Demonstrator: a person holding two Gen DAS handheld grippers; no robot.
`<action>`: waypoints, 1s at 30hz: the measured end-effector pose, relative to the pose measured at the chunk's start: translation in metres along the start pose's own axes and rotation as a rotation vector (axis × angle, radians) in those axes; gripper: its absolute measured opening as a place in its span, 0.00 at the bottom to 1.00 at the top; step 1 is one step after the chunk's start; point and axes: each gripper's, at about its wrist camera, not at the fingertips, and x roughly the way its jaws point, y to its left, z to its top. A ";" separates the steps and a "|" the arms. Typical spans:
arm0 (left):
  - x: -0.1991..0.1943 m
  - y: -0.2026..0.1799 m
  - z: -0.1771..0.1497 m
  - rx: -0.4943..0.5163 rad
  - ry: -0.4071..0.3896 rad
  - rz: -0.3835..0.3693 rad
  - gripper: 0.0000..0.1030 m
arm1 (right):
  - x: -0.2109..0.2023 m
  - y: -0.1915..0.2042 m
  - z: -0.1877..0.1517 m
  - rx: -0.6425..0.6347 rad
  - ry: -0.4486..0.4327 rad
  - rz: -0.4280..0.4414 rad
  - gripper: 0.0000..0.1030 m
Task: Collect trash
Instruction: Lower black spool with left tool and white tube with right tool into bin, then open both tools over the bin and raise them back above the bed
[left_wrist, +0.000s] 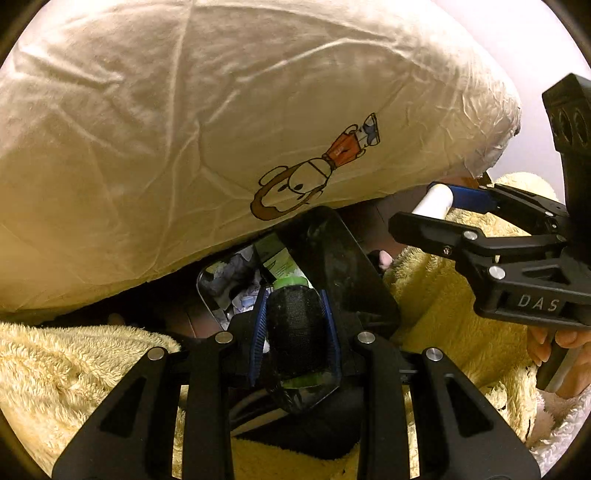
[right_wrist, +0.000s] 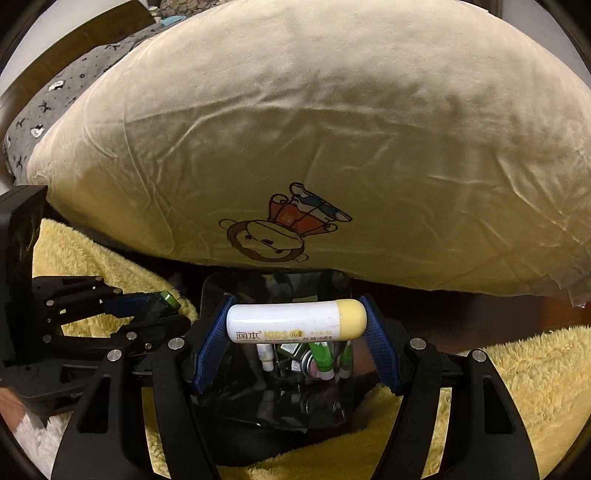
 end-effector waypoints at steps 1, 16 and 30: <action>0.001 0.000 0.000 -0.001 0.006 0.000 0.26 | 0.000 -0.001 0.000 0.006 0.002 -0.002 0.67; -0.037 0.001 0.012 0.033 -0.110 0.096 0.82 | -0.031 -0.019 0.018 0.067 -0.109 0.012 0.91; -0.145 0.054 0.111 -0.042 -0.492 0.228 0.92 | -0.075 -0.022 0.141 0.037 -0.372 -0.072 0.96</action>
